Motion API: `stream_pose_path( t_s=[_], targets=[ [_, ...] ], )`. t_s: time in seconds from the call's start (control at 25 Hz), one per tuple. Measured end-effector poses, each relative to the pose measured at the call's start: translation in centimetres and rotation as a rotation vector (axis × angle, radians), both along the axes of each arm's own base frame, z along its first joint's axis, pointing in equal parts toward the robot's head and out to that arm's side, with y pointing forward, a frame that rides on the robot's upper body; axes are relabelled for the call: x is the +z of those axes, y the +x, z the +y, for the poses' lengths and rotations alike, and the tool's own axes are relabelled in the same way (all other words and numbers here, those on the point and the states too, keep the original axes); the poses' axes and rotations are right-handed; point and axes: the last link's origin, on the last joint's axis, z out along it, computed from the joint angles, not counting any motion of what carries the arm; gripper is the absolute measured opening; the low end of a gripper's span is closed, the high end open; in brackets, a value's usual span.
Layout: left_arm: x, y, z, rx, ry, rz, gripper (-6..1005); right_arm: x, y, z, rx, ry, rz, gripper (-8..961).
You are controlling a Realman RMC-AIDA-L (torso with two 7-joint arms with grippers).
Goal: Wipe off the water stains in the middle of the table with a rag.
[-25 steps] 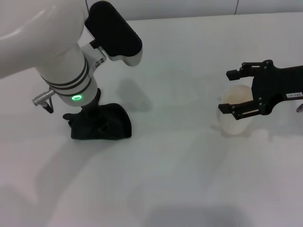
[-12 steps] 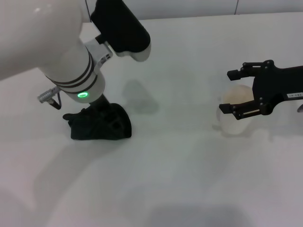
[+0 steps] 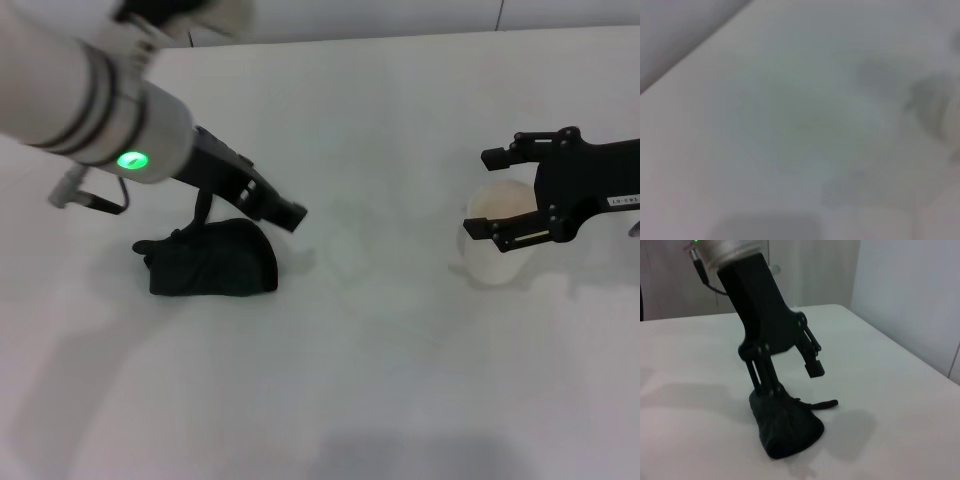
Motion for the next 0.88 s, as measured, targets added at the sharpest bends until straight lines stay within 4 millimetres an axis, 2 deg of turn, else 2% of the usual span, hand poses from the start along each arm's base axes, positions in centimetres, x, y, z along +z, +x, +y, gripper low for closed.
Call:
stream_pose_path(
  t_s=[0.12,0.28,0.4,0.56,0.72,0.88],
  targets=[
    [2.0,-1.0,0.1,0.053,0.014,-0.165,880,0.1,-0.1,0.0,0.000,0.002,0.000,869],
    [3.9,-2.8,-0.9,0.067,-0.010,-0.357,878,0.1,-0.2,0.0,-0.001,0.001,0.002,869],
    [4.9,-5.2,-1.6,0.095,-0.023,-0.466,876,0.1,-0.2,0.0,-0.005,0.000,0.004,869],
    [5.1,-8.4,-2.3,0.116,-0.051,-0.587,875,0.1,-0.2,0.0,-0.005,0.000,0.004,869],
    [4.3,-11.0,-2.9,0.057,-0.057,-0.603,875,0.1,-0.2,0.0,-0.005,0.000,0.005,869],
    [3.2,-12.3,-3.2,-0.030,-0.066,-0.573,875,0.1,-0.2,0.0,-0.006,0.001,0.005,869]
  ],
)
